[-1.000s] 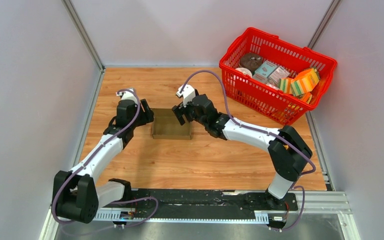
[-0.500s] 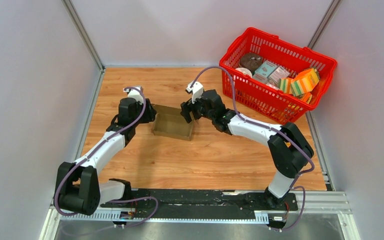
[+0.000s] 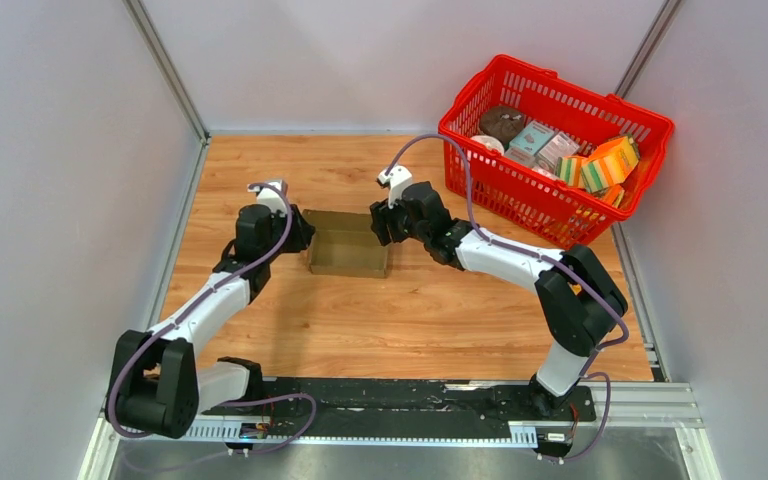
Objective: Fold the paper box
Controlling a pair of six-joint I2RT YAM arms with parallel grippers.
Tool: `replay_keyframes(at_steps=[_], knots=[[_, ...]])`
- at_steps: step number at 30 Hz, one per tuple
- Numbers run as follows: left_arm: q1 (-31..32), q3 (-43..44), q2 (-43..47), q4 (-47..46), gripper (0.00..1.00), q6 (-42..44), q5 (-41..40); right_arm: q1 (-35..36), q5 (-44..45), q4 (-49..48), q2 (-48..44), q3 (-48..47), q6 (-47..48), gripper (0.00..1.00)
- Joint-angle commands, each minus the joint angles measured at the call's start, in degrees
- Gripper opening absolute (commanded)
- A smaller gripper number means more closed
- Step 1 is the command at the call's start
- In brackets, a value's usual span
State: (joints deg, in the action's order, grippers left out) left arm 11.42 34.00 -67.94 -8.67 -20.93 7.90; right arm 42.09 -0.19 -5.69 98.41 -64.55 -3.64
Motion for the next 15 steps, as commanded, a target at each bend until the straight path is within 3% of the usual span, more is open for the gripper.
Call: replay_keyframes(at_steps=[1, 6, 10, 15], knots=[[-0.4, -0.2, 2.6, -3.3, 0.37, -0.6, 0.1, 0.3, 2.2, 2.0, -0.6, -0.6, -1.5, 0.59], [-0.4, -2.9, 4.7, -5.1, 0.37, -1.0, -2.4, 0.3, 3.4, 2.8, -0.1, -1.0, -0.9, 0.47], [-0.4, -7.7, 10.5, -9.8, 0.38, -3.0, -5.5, 0.3, 3.9, 3.4, 0.4, -1.5, 0.0, 0.29], [-0.4, -11.3, 13.2, -13.1, 0.46, -4.0, -6.9, 0.1, 4.4, 3.2, -0.5, -1.3, 2.4, 0.13]])
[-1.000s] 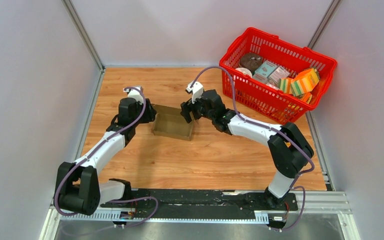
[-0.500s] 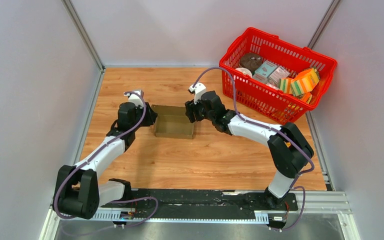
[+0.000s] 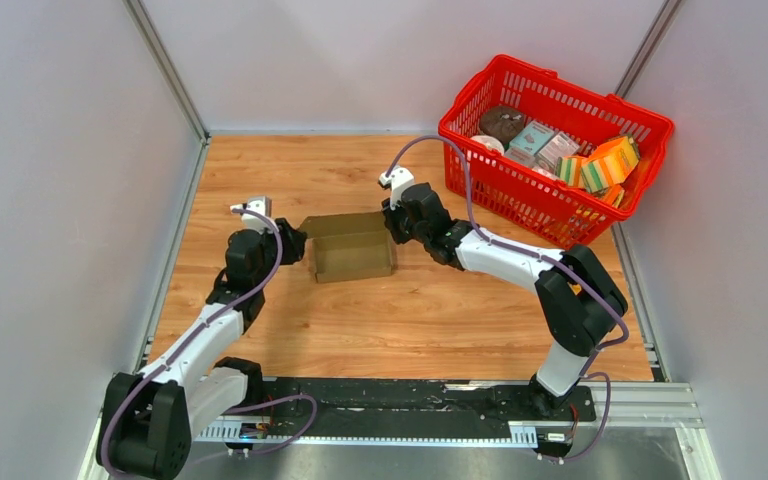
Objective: Fold the paper box
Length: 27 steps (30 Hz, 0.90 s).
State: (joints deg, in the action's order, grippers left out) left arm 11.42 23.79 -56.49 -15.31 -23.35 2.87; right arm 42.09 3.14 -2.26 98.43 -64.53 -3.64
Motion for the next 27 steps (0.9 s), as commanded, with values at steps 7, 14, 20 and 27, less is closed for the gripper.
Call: replay_keyframes(at_steps=[7, 14, 20, 27], knots=[[-0.4, -0.2, -1.5, -6.7, 0.59, 0.3, 1.0, -1.4, -0.9, 1.1, -3.0, -0.4, 5.7, 0.0], [-0.5, 3.3, -1.1, -2.4, 0.61, 5.4, 3.5, -2.3, -1.0, 2.0, -5.4, 0.6, 8.0, 0.0], [-0.4, 6.3, -4.1, -0.2, 0.6, 7.1, 10.3, -2.2, -2.1, 2.0, -5.6, 0.4, 7.7, 0.0], [3.6, 11.0, -9.7, 4.2, 0.33, 7.4, 5.2, -2.2, 0.2, 4.1, -5.4, -0.4, 4.8, 0.11]])
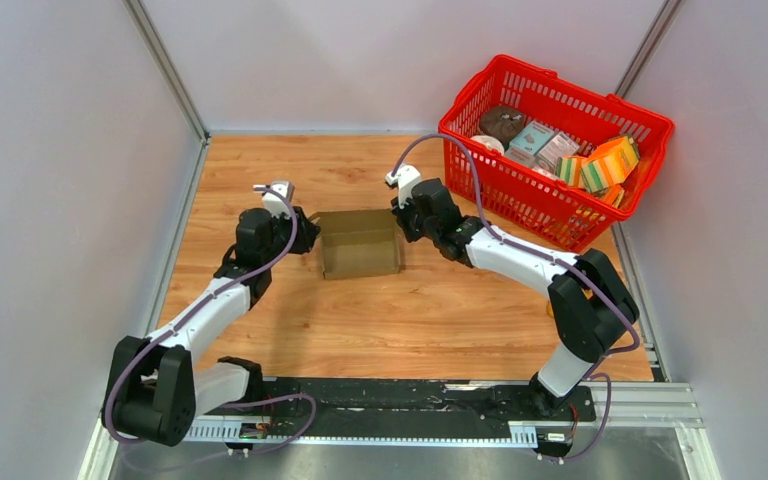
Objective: Fold the paper box
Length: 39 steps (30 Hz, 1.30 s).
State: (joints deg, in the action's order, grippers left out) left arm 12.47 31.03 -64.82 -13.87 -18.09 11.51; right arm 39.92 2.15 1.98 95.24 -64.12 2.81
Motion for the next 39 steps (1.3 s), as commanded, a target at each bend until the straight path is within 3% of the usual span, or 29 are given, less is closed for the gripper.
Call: replay_keyframes(at_steps=[1, 5, 9, 16, 22, 26, 30, 34, 39], knots=[[4.0, 4.2, -1.7, 3.6, 0.3, 1.8, -5.0, 0.0, 1.9, 0.3, -2.0, -1.5, -2.4, 0.14], [6.1, 7.0, -3.0, 7.9, 0.16, -1.9, -11.3, 0.3, 6.2, 1.9, -0.8, -2.9, -7.4, 0.16], [7.2, 8.2, -4.3, 8.2, 0.12, -7.5, -13.4, 0.8, 7.1, 2.8, 0.6, -3.8, -12.1, 0.14], [10.3, 9.3, -6.1, 8.3, 0.14, -13.2, -16.3, 3.4, 7.7, 1.5, 0.1, -3.4, -20.4, 0.11], [14.8, 10.6, -6.5, 8.2, 0.16, -12.1, -21.5, 4.5, 10.1, 1.5, 1.3, -3.6, -20.3, 0.01], [18.6, 9.3, -6.6, 6.3, 0.14, -11.4, -27.6, 5.5, 14.1, 0.7, 0.7, -1.6, -20.5, 0.0], [22.9, 6.2, -5.8, 2.7, 0.13, -9.2, -34.8, 6.4, 17.6, -5.7, -1.2, 3.3, -22.7, 0.0], [23.6, 1.7, -5.1, -5.4, 0.13, -7.5, -35.7, 8.0, 21.2, -19.6, -3.7, 10.9, -21.1, 0.0], [24.2, -3.2, -4.2, -12.3, 0.13, -8.8, -35.4, 9.9, 25.8, -29.3, -5.9, 18.8, -19.7, 0.0]])
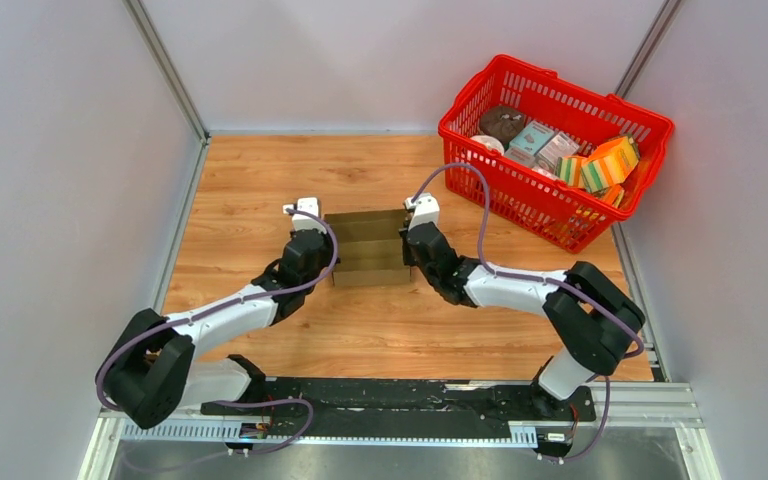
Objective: Fold the paper box
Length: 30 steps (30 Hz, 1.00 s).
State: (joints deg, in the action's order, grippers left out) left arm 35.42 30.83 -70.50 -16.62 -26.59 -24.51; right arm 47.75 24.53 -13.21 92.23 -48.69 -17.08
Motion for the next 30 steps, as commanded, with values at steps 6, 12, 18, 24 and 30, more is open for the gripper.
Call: replay_keyframes(at_steps=[6, 12, 18, 24, 30], knots=[[3.9, -5.3, 2.6, -11.7, 0.13, -0.6, -3.0, 5.4, 10.0, -22.4, -2.9, 8.1, 0.4, 0.0], [6.2, -10.4, 5.1, -15.2, 0.13, -2.3, -5.3, 8.7, 18.2, -27.4, -3.8, 11.4, -1.5, 0.0], [7.9, -11.8, 4.6, -15.6, 0.13, -3.2, -6.6, 12.1, 22.8, -28.2, -1.4, 11.2, -2.2, 0.01], [8.7, -13.3, 5.2, -16.8, 0.13, -3.5, -8.3, 12.4, 24.5, -30.9, -0.6, 14.2, -3.7, 0.02], [8.8, -14.0, 4.6, -16.8, 0.13, -3.7, -8.9, 12.5, 24.7, -32.2, -0.5, 17.0, -5.7, 0.1]])
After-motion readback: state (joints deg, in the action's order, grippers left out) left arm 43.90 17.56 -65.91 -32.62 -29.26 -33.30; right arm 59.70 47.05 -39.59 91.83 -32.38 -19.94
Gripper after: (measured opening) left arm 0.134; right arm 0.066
